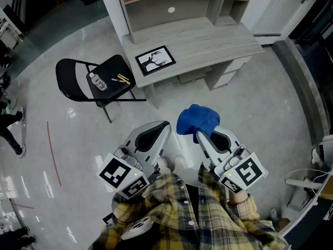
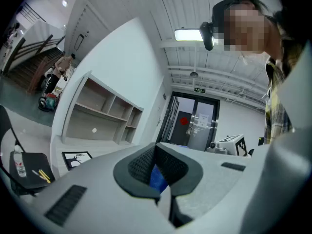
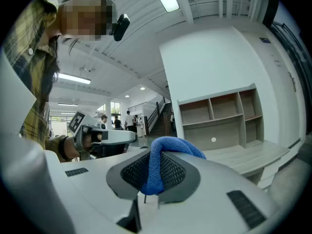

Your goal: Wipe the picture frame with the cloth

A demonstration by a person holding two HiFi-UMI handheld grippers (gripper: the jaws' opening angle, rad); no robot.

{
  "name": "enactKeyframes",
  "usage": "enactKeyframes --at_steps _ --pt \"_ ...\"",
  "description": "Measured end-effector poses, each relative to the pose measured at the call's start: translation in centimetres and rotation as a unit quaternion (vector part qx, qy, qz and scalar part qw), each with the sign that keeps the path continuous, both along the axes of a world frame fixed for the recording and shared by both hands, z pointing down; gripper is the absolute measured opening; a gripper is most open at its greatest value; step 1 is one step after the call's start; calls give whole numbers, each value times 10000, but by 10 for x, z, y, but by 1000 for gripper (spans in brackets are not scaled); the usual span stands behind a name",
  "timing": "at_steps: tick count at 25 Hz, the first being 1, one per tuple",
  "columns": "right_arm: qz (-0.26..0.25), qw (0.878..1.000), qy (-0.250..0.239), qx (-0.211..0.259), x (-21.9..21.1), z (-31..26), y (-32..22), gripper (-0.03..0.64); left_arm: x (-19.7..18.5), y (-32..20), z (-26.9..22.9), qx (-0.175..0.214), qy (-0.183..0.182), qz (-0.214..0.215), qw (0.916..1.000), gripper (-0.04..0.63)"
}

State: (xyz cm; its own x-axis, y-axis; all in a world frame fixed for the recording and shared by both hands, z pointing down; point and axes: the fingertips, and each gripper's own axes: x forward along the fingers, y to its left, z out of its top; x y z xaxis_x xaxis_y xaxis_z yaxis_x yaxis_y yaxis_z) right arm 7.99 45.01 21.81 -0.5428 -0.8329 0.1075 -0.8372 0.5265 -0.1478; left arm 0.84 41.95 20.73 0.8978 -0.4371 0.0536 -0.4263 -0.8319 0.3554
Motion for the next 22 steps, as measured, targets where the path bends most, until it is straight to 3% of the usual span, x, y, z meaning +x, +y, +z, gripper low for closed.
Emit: enactKeyframes --at_steps 12,22 --pt "94 9997 -149 141 22 -1 2 48 13 -6 -2 177 3 -103 9998 5" --pt "-105 9995 -300 88 45 -2 7 48 18 -2 -1 140 -92 -528 9985 5"
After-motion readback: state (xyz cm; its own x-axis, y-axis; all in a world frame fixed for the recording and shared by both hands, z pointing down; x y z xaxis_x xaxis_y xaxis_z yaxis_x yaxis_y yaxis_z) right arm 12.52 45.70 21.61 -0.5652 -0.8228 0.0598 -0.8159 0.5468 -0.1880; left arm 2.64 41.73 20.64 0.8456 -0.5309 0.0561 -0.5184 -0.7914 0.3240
